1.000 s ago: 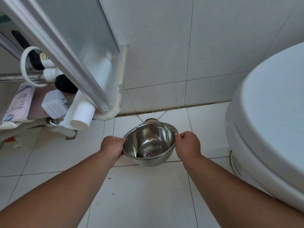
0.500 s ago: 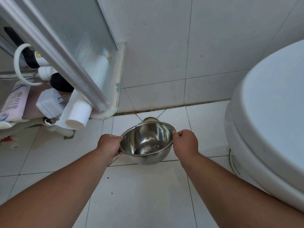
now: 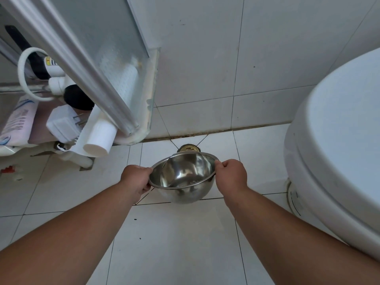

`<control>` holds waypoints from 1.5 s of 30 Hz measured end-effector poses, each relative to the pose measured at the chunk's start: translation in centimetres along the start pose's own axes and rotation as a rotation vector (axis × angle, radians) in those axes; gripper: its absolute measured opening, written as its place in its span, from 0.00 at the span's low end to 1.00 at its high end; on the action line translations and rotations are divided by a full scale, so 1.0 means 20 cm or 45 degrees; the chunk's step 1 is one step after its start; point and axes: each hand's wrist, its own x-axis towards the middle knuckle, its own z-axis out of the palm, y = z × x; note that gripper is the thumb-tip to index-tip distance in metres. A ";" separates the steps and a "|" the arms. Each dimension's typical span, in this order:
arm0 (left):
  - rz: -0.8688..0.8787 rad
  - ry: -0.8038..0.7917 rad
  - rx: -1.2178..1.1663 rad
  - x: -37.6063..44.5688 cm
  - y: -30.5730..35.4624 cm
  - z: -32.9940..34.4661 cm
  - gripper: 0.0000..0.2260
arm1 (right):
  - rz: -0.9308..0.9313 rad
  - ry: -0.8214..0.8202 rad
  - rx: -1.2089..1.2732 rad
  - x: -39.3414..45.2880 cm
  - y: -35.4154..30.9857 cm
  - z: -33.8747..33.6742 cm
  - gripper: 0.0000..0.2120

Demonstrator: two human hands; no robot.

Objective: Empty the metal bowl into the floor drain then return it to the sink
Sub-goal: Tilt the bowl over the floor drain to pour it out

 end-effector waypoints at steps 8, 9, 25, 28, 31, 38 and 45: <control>-0.058 -0.048 -0.077 0.04 0.00 -0.01 0.05 | 0.014 -0.009 0.017 0.00 -0.01 -0.01 0.28; -0.058 -0.050 -0.079 0.04 0.00 -0.01 0.05 | 0.022 -0.004 0.021 -0.01 0.00 -0.01 0.28; -0.074 -0.099 -0.117 -0.01 0.08 0.02 0.02 | 0.151 0.070 0.143 0.00 -0.03 -0.04 0.24; -0.083 -0.099 -0.131 -0.02 0.08 0.02 0.06 | 0.204 0.049 0.226 0.01 -0.05 -0.04 0.23; -0.108 -0.099 -0.164 -0.02 0.09 0.02 0.11 | 0.288 0.049 0.305 0.01 -0.07 -0.03 0.20; -0.145 -0.129 -0.221 -0.02 0.10 0.01 0.03 | 0.425 0.053 0.415 0.03 -0.10 -0.03 0.19; -0.179 -0.151 -0.312 -0.03 0.10 0.01 0.05 | 0.458 0.060 0.422 0.06 -0.16 -0.03 0.14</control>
